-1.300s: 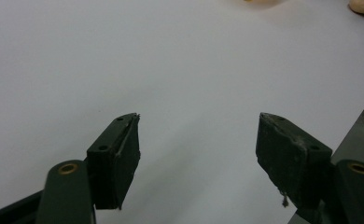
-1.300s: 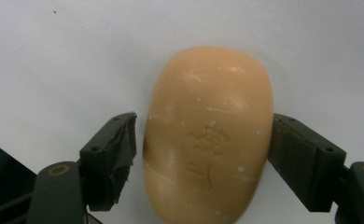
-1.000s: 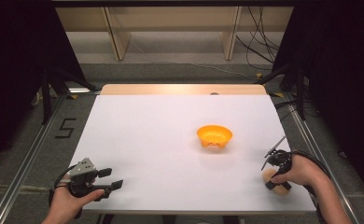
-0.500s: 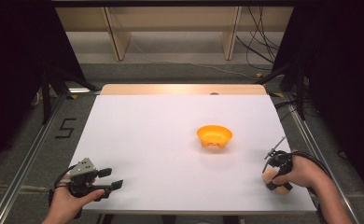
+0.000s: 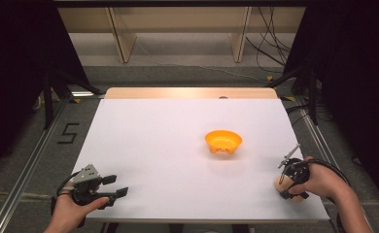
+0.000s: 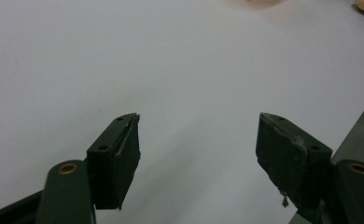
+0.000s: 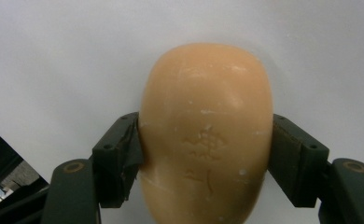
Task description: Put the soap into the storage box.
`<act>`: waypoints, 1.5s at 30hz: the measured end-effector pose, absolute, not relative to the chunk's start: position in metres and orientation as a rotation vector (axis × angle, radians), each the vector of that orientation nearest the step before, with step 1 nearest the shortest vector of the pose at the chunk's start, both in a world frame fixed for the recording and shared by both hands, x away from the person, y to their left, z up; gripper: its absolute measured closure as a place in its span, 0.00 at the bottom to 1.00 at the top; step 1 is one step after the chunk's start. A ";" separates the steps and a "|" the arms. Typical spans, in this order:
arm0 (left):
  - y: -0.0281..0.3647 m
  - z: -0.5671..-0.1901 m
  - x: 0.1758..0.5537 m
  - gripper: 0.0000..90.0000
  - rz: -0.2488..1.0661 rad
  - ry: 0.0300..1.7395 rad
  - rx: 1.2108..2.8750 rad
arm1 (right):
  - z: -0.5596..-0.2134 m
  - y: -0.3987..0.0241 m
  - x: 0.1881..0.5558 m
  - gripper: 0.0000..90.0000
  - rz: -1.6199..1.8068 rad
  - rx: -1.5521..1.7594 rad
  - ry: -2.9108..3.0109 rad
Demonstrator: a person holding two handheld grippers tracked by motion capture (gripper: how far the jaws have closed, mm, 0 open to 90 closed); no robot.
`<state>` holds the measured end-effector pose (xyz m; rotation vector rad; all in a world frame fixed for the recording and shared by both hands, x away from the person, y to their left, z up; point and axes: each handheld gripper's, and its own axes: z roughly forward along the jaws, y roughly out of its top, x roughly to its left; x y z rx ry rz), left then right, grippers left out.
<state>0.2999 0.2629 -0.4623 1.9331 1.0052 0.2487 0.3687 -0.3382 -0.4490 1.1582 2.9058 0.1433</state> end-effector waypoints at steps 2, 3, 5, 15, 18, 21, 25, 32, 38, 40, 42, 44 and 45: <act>0.263 -0.462 0.300 0.33 0.249 1.005 1.933 | -0.448 -0.339 0.369 0.37 0.161 1.141 2.908; 0.263 -0.462 0.300 0.33 0.251 1.000 1.935 | -0.448 -0.338 0.368 0.37 0.173 1.132 2.907; 0.263 -0.462 0.300 0.34 0.249 1.003 1.935 | -0.445 -0.338 0.369 0.37 0.180 1.096 2.916; 0.263 -0.462 0.300 0.34 0.249 1.004 1.934 | -0.437 -0.333 0.367 0.37 0.226 1.014 2.918; 0.263 -0.462 0.300 0.34 0.248 1.004 1.934 | -0.435 -0.331 0.367 0.37 0.240 0.987 2.917; 0.263 -0.462 0.300 0.34 0.248 1.003 1.934 | -0.431 -0.327 0.368 0.37 0.260 0.914 2.930; 0.263 -0.462 0.300 0.34 0.247 1.004 1.931 | -0.428 -0.324 0.369 0.37 0.281 0.844 2.934; 0.263 -0.462 0.300 0.34 0.248 1.003 1.937 | -0.423 -0.318 0.373 0.37 0.334 0.782 2.911; 0.264 -0.462 0.300 0.34 0.241 1.004 1.943 | -0.420 -0.317 0.375 0.37 0.390 0.823 2.879; 0.264 -0.462 0.300 0.34 0.241 1.004 1.943 | -0.418 -0.318 0.376 0.37 0.407 0.823 2.872; 0.264 -0.461 0.300 0.34 0.241 1.003 1.944 | -0.418 -0.318 0.377 0.37 0.413 0.832 2.859; 0.264 -0.462 0.300 0.34 0.239 1.006 1.939 | -0.418 -0.318 0.377 0.37 0.427 0.838 2.853; 0.264 -0.461 0.300 0.34 0.241 1.004 1.944 | -0.418 -0.318 0.376 0.37 0.430 0.855 2.850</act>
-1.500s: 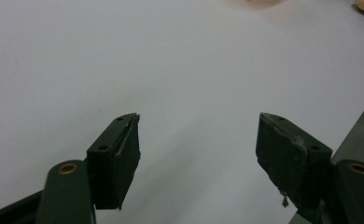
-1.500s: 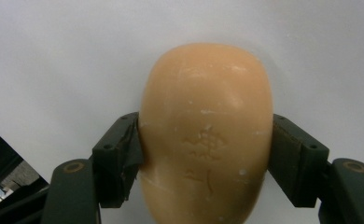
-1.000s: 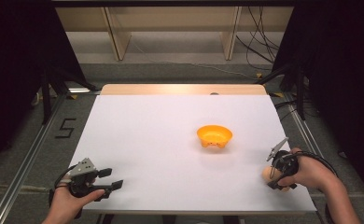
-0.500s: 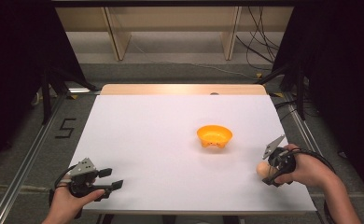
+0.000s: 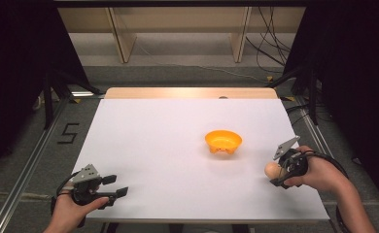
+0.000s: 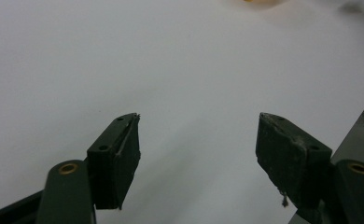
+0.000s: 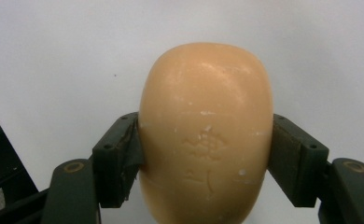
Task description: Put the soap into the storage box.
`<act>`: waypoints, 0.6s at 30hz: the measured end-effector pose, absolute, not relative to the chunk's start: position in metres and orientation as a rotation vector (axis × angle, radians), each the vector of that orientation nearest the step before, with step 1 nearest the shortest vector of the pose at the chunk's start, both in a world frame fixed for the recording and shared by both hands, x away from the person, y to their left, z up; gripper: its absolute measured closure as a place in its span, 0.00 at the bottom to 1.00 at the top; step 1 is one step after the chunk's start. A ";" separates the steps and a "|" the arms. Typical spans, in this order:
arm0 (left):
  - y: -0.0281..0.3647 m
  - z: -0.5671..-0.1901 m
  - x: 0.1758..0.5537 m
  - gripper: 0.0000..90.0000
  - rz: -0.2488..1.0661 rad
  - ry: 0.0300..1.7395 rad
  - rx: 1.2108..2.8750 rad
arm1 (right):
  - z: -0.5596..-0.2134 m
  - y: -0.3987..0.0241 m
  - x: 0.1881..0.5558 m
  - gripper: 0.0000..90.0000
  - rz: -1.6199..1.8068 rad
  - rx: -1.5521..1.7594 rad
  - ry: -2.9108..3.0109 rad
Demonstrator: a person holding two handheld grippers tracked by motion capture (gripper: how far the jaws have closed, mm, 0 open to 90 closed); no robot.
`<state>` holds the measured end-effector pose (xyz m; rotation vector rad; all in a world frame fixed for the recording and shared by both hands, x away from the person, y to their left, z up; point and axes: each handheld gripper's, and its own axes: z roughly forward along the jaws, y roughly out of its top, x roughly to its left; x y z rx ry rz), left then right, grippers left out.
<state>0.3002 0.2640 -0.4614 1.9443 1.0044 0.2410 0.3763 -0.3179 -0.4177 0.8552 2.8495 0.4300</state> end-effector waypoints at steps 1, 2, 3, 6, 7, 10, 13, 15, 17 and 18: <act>0.264 -0.461 0.300 0.34 0.241 1.004 1.944 | -0.418 -0.318 0.376 0.37 0.432 0.863 2.854; 0.264 -0.461 0.300 0.34 0.242 1.004 1.945 | -0.418 -0.318 0.376 0.37 0.432 0.860 2.855; 0.264 -0.461 0.300 0.34 0.242 1.004 1.943 | -0.418 -0.318 0.378 0.37 0.430 0.832 2.849; 0.264 -0.461 0.300 0.34 0.242 1.003 1.947 | -0.418 -0.318 0.379 0.37 0.424 0.831 2.839; 0.264 -0.461 0.300 0.34 0.242 1.003 1.947 | -0.417 -0.318 0.379 0.37 0.427 0.839 2.841; 0.264 -0.461 0.300 0.34 0.244 1.002 1.947 | -0.415 -0.317 0.381 0.37 0.429 0.851 2.835; 0.264 -0.461 0.300 0.34 0.256 1.002 1.945 | -0.413 -0.317 0.383 0.37 0.447 0.815 2.828; 0.265 -0.461 0.300 0.34 0.255 1.002 1.946 | -0.411 -0.316 0.384 0.37 0.446 0.811 2.827; 0.265 -0.461 0.300 0.34 0.250 1.000 1.946 | -0.411 -0.315 0.384 0.37 0.453 0.821 2.826; 0.265 -0.461 0.300 0.34 0.246 1.000 1.947 | -0.409 -0.315 0.386 0.37 0.448 0.803 2.820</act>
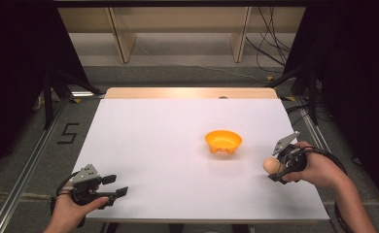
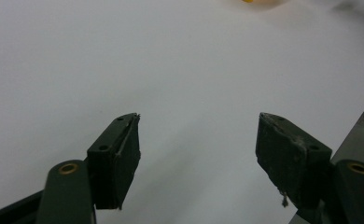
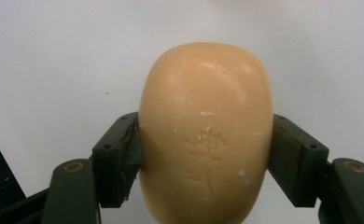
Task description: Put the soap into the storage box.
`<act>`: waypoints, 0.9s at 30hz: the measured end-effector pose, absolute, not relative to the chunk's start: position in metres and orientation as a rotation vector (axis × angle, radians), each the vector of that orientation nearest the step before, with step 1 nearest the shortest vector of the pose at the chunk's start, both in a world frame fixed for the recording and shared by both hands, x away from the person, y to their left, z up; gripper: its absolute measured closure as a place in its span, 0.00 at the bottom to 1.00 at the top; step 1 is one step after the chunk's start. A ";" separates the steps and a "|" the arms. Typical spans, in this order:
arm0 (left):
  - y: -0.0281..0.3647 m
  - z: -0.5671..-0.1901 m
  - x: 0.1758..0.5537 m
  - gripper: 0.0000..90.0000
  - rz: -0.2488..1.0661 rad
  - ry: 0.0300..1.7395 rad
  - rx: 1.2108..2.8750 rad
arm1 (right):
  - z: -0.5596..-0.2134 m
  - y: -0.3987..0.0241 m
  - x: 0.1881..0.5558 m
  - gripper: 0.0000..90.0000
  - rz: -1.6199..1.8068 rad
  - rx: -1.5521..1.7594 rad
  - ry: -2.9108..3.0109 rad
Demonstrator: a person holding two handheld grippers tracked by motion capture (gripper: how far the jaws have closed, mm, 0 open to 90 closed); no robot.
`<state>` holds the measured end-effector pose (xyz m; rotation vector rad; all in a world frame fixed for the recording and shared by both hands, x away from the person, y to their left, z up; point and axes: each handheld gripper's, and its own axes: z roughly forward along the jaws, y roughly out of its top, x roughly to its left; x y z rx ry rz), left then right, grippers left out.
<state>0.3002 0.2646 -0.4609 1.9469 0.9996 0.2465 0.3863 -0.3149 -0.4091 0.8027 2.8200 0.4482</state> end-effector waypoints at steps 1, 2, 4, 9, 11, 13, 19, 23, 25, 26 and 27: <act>0.264 -0.461 0.300 0.34 0.244 1.001 1.948 | -0.408 -0.315 0.387 0.37 0.446 0.794 2.821; 0.264 -0.461 0.300 0.34 0.244 1.002 1.946 | -0.407 -0.314 0.386 0.37 0.463 0.832 2.829; 0.264 -0.461 0.300 0.34 0.246 0.998 1.946 | -0.406 -0.313 0.388 0.37 0.466 0.829 2.825; 0.264 -0.461 0.300 0.34 0.244 1.000 1.948 | -0.403 -0.309 0.390 0.37 0.468 0.796 2.824; 0.264 -0.461 0.300 0.34 0.245 0.999 1.947 | -0.402 -0.308 0.392 0.37 0.468 0.807 2.823; 0.264 -0.461 0.300 0.34 0.244 0.999 1.947 | -0.402 -0.306 0.393 0.37 0.469 0.790 2.823; 0.264 -0.461 0.300 0.34 0.250 0.999 1.948 | -0.401 -0.303 0.393 0.37 0.467 0.819 2.827; 0.264 -0.461 0.300 0.34 0.247 0.998 1.948 | -0.399 -0.303 0.395 0.37 0.466 0.803 2.825; 0.264 -0.461 0.300 0.34 0.245 0.999 1.949 | -0.398 -0.303 0.396 0.37 0.472 0.778 2.819; 0.264 -0.461 0.300 0.34 0.246 0.999 1.948 | -0.398 -0.303 0.396 0.37 0.471 0.789 2.819; 0.264 -0.461 0.300 0.34 0.246 0.999 1.946 | -0.397 -0.303 0.396 0.37 0.470 0.786 2.820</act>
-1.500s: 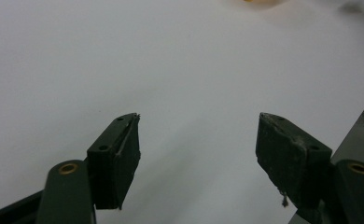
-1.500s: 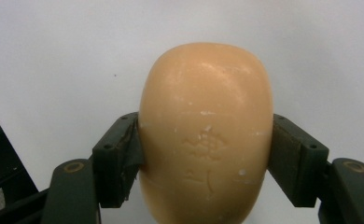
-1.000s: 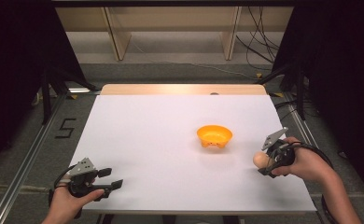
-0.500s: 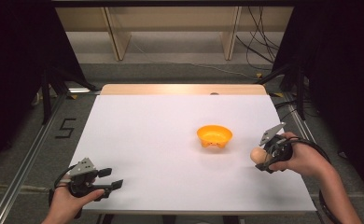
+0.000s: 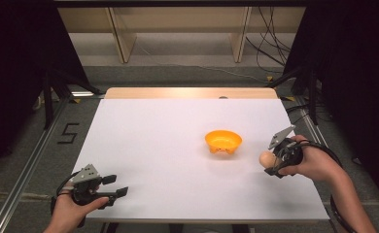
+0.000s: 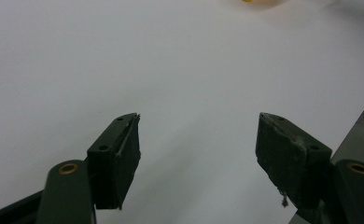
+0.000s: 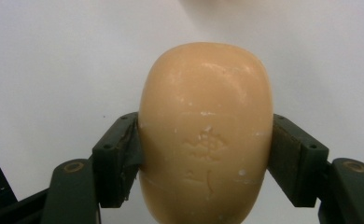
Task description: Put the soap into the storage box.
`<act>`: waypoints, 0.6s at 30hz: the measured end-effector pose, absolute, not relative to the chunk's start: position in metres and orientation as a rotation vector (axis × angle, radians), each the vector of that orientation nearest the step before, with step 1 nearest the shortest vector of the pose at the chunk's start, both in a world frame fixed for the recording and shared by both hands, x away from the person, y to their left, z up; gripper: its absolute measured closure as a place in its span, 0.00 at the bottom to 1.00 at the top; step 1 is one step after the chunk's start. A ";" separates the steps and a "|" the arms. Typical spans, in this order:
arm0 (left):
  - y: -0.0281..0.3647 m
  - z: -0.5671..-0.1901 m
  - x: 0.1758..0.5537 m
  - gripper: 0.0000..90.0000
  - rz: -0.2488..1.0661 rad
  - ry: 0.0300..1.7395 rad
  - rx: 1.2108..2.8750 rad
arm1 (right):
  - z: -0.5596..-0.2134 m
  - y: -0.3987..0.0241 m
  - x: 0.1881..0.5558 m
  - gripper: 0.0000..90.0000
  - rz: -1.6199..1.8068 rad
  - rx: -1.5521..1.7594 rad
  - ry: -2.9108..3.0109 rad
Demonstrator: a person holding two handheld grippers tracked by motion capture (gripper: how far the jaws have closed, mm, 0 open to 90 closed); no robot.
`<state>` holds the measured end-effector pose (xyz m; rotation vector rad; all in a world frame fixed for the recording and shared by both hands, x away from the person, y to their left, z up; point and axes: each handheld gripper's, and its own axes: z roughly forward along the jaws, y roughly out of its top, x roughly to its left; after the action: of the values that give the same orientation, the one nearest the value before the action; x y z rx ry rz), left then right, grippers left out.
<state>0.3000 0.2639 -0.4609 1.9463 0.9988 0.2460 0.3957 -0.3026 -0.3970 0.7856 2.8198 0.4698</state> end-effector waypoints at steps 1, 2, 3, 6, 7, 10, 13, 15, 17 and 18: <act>0.264 -0.461 0.300 0.34 0.246 0.999 1.947 | -0.396 -0.302 0.396 0.37 0.470 0.790 2.825; 0.264 -0.461 0.300 0.34 0.246 0.999 1.947 | -0.396 -0.302 0.396 0.37 0.470 0.790 2.825; 0.264 -0.461 0.300 0.34 0.246 0.998 1.947 | -0.396 -0.302 0.397 0.37 0.475 0.773 2.817; 0.264 -0.461 0.300 0.34 0.246 0.998 1.948 | -0.394 -0.301 0.398 0.37 0.471 0.767 2.814; 0.264 -0.461 0.300 0.34 0.243 0.998 1.951 | -0.393 -0.300 0.398 0.37 0.469 0.786 2.810; 0.264 -0.461 0.300 0.34 0.251 0.999 1.948 | -0.393 -0.298 0.400 0.37 0.478 0.768 2.814; 0.264 -0.461 0.300 0.34 0.245 0.997 1.951 | -0.392 -0.296 0.401 0.37 0.481 0.775 2.816; 0.264 -0.460 0.300 0.34 0.244 0.996 1.953 | -0.391 -0.295 0.400 0.37 0.478 0.782 2.816; 0.264 -0.461 0.300 0.34 0.247 0.997 1.950 | -0.390 -0.295 0.402 0.37 0.477 0.760 2.813; 0.264 -0.461 0.300 0.34 0.254 1.000 1.947 | -0.390 -0.295 0.403 0.37 0.475 0.745 2.815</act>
<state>0.2998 0.2640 -0.4607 1.9471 0.9995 0.2538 0.4032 -0.2952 -0.3896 0.7448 2.8152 0.4749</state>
